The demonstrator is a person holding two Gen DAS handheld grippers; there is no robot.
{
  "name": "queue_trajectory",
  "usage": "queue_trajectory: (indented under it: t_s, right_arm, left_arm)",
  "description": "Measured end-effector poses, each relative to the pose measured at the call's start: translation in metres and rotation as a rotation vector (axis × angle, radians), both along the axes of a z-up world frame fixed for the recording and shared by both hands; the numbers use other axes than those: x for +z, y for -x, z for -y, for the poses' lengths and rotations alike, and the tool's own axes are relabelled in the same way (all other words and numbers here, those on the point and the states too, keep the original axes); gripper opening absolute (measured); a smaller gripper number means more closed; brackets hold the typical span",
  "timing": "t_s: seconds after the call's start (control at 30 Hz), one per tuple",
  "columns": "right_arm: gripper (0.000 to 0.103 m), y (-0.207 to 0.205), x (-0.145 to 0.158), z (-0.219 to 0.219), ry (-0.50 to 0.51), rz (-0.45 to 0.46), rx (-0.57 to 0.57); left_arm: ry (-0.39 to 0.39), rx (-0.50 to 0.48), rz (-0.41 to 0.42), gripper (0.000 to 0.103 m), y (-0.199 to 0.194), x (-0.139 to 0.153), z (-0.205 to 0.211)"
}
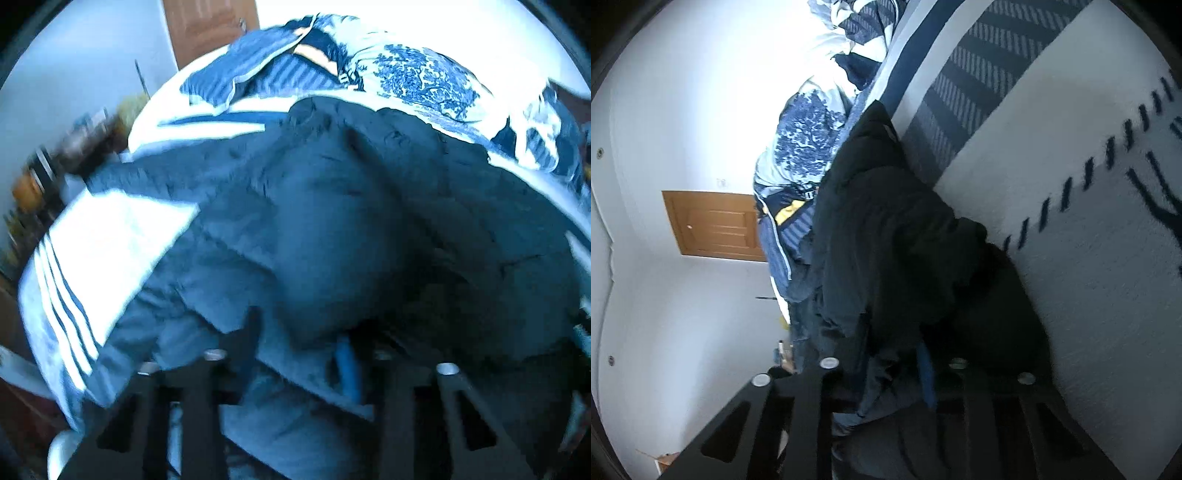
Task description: Fold large clothes
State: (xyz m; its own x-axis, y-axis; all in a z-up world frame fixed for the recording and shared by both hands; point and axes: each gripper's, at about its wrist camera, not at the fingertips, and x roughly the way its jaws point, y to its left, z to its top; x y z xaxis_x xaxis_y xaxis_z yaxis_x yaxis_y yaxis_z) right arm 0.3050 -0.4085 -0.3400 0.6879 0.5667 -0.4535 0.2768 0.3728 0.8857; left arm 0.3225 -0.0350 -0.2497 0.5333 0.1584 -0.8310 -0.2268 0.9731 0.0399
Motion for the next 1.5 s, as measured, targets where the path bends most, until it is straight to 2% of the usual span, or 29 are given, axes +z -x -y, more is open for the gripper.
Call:
queue_trajectory:
  t_s: [0.03, 0.07, 0.13, 0.17, 0.23, 0.27, 0.33, 0.4, 0.5, 0.6, 0.7, 0.77, 0.83, 0.93, 1.03, 1.13, 1.2, 1.27, 1.3, 1.4, 1.5]
  right_arm:
    - [0.023, -0.001, 0.001, 0.000, 0.000, 0.004, 0.005]
    - [0.021, -0.003, 0.001, -0.001, 0.008, 0.007, 0.008]
    - [0.006, -0.002, 0.003, -0.002, 0.008, 0.019, 0.009]
    - [0.006, 0.000, 0.009, -0.002, 0.018, 0.038, 0.001]
    - [0.004, 0.004, 0.024, -0.002, 0.062, 0.082, 0.004]
    - [0.004, 0.004, 0.034, -0.005, 0.102, 0.101, 0.012]
    - [0.004, 0.001, 0.037, -0.011, 0.130, 0.102, 0.042]
    - [0.004, -0.004, 0.028, -0.019, 0.146, 0.050, 0.064]
    - [0.004, -0.006, 0.019, -0.022, 0.150, 0.008, 0.072]
    - [0.004, -0.004, 0.025, -0.018, 0.182, 0.017, 0.052]
    - [0.004, -0.002, 0.024, -0.015, 0.203, -0.001, 0.036]
    - [0.004, -0.001, 0.023, -0.010, 0.189, 0.000, 0.013]
    - [0.004, 0.002, 0.030, -0.004, 0.222, 0.011, -0.029]
    - [0.004, 0.001, 0.031, 0.002, 0.244, 0.002, -0.049]
    - [0.004, 0.004, 0.024, 0.009, 0.220, -0.014, -0.067]
    - [0.004, 0.004, 0.020, 0.012, 0.198, -0.019, -0.064]
    - [0.004, 0.004, 0.021, 0.013, 0.207, -0.015, -0.076]
    - [0.004, 0.006, 0.020, 0.014, 0.201, -0.020, -0.079]
    - [0.008, 0.007, 0.019, 0.015, 0.186, -0.026, -0.081]
    - [0.007, 0.017, 0.026, 0.021, 0.170, -0.032, -0.088]
    - [0.008, 0.037, 0.053, 0.022, 0.243, -0.026, -0.098]
  left_arm:
    - [0.050, 0.006, -0.010, 0.022, 0.001, -0.002, -0.007]
    - [0.103, 0.018, -0.008, 0.009, 0.003, -0.002, -0.013]
    - [0.268, 0.062, 0.063, 0.008, 0.017, 0.011, -0.031]
    - [0.359, 0.074, 0.151, 0.007, 0.026, 0.024, -0.043]
    - [0.428, 0.077, 0.246, 0.007, 0.032, 0.040, -0.059]
    - [0.413, 0.085, 0.241, 0.007, 0.028, 0.043, -0.064]
    - [0.371, 0.075, 0.157, 0.007, 0.013, 0.034, -0.071]
    - [0.360, 0.084, 0.096, 0.007, 0.010, 0.019, -0.075]
    - [0.368, 0.070, 0.057, 0.007, 0.035, 0.001, -0.071]
    - [0.374, 0.073, 0.000, 0.013, 0.047, -0.016, -0.061]
    - [0.327, 0.043, 0.000, 0.013, 0.052, -0.016, -0.047]
    - [0.328, -0.014, 0.024, 0.012, 0.048, -0.011, -0.036]
    - [0.302, -0.049, 0.032, 0.011, 0.045, -0.007, -0.026]
    - [0.286, -0.058, 0.004, 0.011, 0.040, -0.014, -0.019]
    - [0.313, -0.044, -0.018, 0.012, 0.040, -0.024, -0.019]
    - [0.302, -0.066, -0.036, 0.019, 0.043, -0.025, -0.019]
    - [0.280, -0.082, -0.044, 0.034, 0.052, -0.022, -0.017]
    - [0.253, -0.091, -0.053, 0.045, 0.061, -0.016, -0.020]
    - [0.243, -0.090, -0.058, 0.048, 0.065, -0.014, -0.024]
    - [0.257, -0.079, -0.059, 0.052, 0.081, -0.006, -0.037]
    - [0.257, -0.074, -0.063, 0.055, 0.097, -0.002, -0.051]
